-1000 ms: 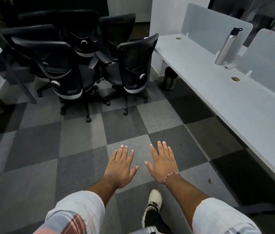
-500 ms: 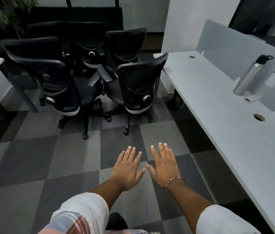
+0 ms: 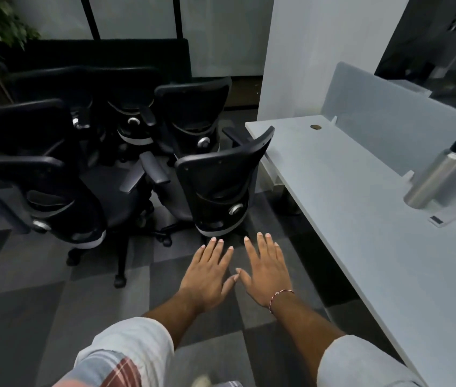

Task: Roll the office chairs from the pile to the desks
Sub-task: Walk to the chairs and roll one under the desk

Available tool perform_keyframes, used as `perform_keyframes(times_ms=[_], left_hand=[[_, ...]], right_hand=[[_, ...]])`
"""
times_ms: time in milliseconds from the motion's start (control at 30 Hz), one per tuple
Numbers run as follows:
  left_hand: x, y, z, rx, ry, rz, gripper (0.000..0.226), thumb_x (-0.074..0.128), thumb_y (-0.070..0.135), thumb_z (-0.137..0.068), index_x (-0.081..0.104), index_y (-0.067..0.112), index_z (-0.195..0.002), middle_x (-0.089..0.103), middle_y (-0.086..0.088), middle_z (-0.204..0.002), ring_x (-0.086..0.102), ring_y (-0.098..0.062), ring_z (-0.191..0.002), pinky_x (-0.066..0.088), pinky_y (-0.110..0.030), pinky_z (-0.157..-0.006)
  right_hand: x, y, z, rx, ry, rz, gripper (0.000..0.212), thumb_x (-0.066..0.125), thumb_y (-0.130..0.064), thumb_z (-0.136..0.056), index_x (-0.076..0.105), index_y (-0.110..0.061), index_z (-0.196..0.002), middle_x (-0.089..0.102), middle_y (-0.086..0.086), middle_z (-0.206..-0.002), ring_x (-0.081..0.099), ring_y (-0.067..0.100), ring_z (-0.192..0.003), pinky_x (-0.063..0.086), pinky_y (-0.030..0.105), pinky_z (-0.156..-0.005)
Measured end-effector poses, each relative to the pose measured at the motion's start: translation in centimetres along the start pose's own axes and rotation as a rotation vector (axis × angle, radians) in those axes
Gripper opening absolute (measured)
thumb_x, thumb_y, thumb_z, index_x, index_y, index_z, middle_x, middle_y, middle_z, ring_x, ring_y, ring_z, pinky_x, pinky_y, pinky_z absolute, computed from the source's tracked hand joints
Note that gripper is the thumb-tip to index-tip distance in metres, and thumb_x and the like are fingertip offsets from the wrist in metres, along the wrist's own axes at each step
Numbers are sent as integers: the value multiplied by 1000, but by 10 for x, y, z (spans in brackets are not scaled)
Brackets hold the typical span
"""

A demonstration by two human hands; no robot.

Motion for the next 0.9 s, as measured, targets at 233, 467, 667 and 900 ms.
perform_keyframes(times_ms=[233, 467, 667, 900], left_hand=[[-4, -34, -103, -16, 72, 23, 68, 29, 57, -102, 39, 13, -153, 36, -15, -158, 24, -32, -151, 16, -44, -120], [-1, -60, -209, -94, 152, 46, 63, 43, 50, -97, 44, 14, -149, 43, -14, -154, 28, -31, -149, 24, -46, -120], [-19, -77, -298, -157, 221, 3, 60, 54, 40, -87, 52, 17, -142, 42, -14, -154, 25, -33, -149, 21, -45, -119], [-17, -110, -354, -330, 117, -9, 74, 54, 40, -85, 37, 13, -152, 34, -18, -158, 19, -35, -151, 11, -46, -123]], right_hand=[[-9, 30, -107, 20, 13, -47, 76, 38, -53, -100, 0, -23, -158, -5, 14, -165, -13, 29, -151, -6, 42, -121], [-9, 72, -222, -98, 22, -45, 75, 42, -51, -99, 5, -24, -158, 0, 13, -165, -9, 29, -152, -2, 43, -123], [-26, 99, -314, -227, 48, -57, 74, 51, -43, -95, 15, -24, -157, 7, 13, -165, -3, 30, -152, 1, 43, -122], [-37, 114, -398, -367, 21, 31, 82, 54, -42, -95, 5, -23, -158, 2, 14, -165, -5, 33, -152, 2, 46, -123]])
Point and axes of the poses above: each hand's wrist, its own z-axis away from the middle knuckle, its own x-axis out of the palm, y = z × x, the point moved 4 cm from there along -z, towards the middle knuckle
